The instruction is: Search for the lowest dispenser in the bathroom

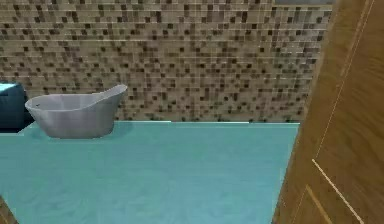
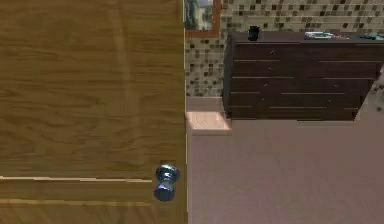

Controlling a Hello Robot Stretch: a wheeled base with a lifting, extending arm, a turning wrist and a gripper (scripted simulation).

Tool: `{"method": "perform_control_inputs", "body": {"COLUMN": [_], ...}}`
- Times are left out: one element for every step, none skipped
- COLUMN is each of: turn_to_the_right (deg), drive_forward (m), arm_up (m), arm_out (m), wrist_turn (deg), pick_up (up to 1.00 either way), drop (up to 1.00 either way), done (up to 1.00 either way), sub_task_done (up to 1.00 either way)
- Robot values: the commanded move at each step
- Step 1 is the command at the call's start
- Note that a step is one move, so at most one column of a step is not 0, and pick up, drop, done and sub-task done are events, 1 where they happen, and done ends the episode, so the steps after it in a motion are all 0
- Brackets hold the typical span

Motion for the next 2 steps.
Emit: {"method": "perform_control_inputs", "body": {"turn_to_the_right": [0.0,12.0], "drive_forward": [1.00,0.00], "arm_up": [0.00,0.00], "arm_out": [0.00,0.00], "wrist_turn": [0.0,0.0], "pick_up": [0.00,0.00], "drop": [0.00,0.00], "done": [0.00,0.00], "sub_task_done": [0.00,0.00]}}
